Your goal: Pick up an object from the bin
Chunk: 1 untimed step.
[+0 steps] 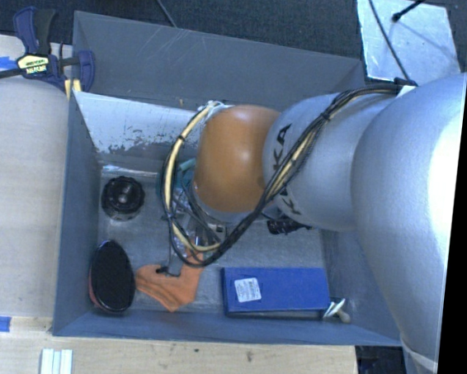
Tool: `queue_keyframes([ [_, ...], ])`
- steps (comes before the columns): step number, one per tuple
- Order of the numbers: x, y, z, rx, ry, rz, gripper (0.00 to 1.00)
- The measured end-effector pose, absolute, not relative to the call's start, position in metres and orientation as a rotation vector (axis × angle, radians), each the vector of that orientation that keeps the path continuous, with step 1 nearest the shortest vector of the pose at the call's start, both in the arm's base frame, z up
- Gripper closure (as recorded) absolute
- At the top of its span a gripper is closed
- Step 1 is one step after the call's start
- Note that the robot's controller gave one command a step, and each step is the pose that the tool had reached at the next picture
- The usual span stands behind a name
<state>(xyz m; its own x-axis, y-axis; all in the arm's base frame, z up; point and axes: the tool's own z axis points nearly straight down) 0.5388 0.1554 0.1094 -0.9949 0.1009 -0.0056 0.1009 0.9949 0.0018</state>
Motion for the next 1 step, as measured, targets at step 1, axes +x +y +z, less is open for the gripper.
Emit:
queue_keyframes([
  [1,0.5271,0.1482,0.0859,-0.043,3.140,0.001,0.00],
])
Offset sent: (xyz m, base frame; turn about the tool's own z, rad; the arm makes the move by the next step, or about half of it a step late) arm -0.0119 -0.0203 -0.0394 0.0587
